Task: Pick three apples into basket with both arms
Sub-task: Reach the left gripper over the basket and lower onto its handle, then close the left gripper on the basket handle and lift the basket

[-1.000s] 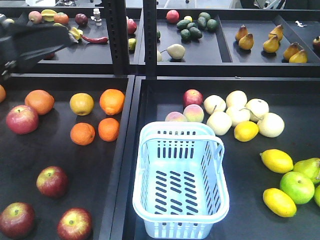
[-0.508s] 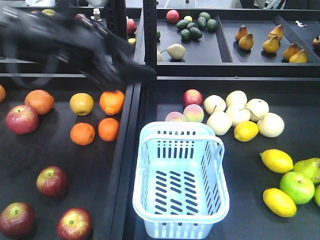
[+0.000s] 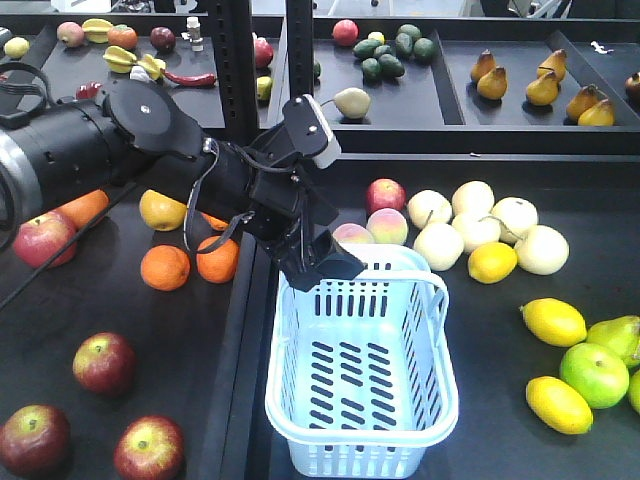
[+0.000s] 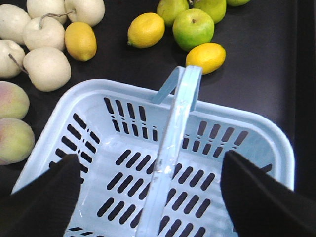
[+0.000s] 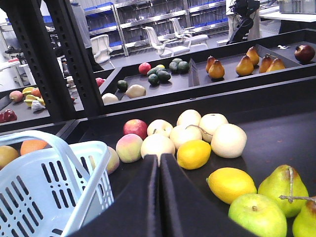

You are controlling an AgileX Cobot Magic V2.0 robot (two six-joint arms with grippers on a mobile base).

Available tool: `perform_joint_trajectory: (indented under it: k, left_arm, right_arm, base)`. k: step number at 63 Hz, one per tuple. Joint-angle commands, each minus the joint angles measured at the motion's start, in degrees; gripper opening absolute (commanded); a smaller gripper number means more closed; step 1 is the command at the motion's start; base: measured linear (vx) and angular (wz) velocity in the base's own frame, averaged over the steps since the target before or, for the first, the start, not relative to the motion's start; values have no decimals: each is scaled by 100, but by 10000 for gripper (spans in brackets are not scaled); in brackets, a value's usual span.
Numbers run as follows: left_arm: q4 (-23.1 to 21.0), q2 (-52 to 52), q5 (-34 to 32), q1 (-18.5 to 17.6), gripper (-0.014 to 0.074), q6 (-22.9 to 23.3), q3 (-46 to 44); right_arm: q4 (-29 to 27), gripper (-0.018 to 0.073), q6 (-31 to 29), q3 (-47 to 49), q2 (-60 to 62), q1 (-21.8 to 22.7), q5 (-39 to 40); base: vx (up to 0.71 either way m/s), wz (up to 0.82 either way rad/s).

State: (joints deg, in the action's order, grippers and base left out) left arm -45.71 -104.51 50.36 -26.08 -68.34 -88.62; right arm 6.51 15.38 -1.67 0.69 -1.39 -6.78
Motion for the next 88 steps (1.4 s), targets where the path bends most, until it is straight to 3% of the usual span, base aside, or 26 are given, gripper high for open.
perform_joint_trajectory:
  k: [1,64,72,88]
  left_arm:
    - [-229,265,-248,-36,558,-24,-187]
    - [-146,-525,-312,-36,529,-22,-181]
    - [-146,-525,-312,-36,421,-1,-181]
    - [-301,-465,-157,-36,0,38,-181]
  right_arm:
    - [66,-4,-1,-69,66,24,390]
    - [66,-4,-1,-69,66,24,390]
    - [66,-4,-1,-69,66,24,390]
    - [66,-4,-1,-69,66,24,390]
  base:
    - [0,0]
    - [0,0]
    - [0,0]
    - [0,0]
